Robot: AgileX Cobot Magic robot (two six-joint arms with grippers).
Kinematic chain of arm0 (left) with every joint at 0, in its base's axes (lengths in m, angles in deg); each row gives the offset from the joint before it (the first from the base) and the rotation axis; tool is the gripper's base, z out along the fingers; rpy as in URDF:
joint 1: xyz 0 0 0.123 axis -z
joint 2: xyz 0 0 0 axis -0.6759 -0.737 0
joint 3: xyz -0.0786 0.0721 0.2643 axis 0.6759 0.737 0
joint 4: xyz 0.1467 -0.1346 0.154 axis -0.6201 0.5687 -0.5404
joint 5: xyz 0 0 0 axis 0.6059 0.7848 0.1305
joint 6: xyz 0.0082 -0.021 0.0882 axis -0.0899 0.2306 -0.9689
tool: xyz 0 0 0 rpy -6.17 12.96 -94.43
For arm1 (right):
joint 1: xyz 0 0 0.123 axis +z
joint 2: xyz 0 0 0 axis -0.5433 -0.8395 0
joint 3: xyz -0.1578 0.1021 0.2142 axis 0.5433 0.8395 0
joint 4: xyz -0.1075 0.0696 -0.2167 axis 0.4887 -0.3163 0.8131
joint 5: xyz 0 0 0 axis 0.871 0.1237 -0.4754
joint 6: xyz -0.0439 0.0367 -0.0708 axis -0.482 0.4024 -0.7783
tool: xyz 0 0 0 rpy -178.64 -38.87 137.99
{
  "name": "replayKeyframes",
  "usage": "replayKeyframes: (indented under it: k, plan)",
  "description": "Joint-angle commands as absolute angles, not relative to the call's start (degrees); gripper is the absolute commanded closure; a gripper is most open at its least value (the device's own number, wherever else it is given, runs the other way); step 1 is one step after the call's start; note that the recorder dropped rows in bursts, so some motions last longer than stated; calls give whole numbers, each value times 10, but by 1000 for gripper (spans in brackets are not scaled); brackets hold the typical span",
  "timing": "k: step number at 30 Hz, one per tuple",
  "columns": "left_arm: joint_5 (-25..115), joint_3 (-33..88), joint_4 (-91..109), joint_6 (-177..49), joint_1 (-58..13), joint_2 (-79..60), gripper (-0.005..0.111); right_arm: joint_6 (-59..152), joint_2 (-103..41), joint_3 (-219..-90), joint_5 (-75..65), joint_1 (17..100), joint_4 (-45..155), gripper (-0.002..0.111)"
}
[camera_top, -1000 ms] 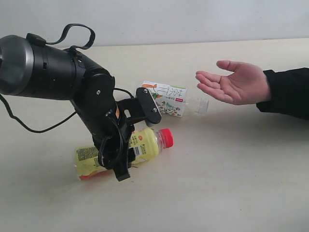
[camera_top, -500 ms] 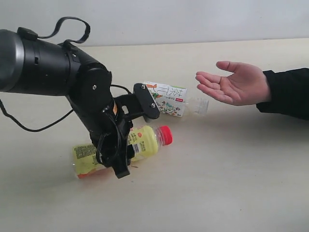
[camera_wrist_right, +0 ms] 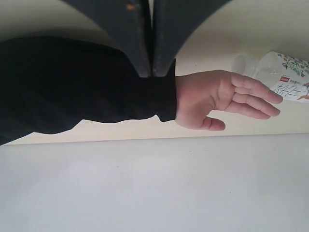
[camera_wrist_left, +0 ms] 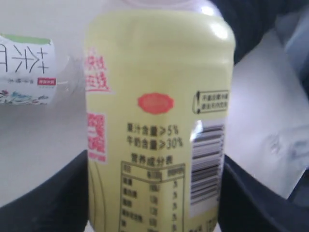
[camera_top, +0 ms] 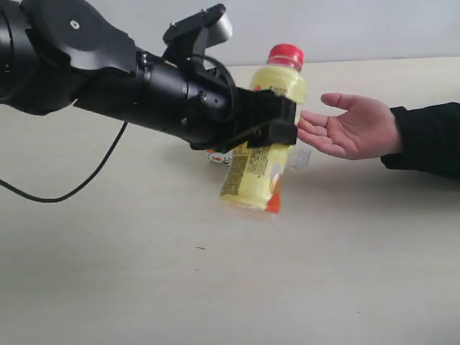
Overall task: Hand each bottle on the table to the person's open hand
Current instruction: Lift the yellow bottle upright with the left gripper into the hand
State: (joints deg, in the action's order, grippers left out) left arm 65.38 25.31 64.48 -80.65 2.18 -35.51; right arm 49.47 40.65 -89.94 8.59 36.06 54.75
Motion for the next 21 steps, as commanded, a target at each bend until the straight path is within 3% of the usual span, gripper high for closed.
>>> replayKeyframes:
  k: [1, 10, 21]
  plan:
    - [594, 218, 794, -826, 31, -379, 106, 493, 409, -897, 83, 362, 552, 108]
    - [604, 61, 675, -784, 74, -468, 107, 493, 409, -897, 83, 362, 552, 108]
    - [708, -103, 198, -223, 73, -583, 107, 493, 409, -897, 83, 362, 552, 108]
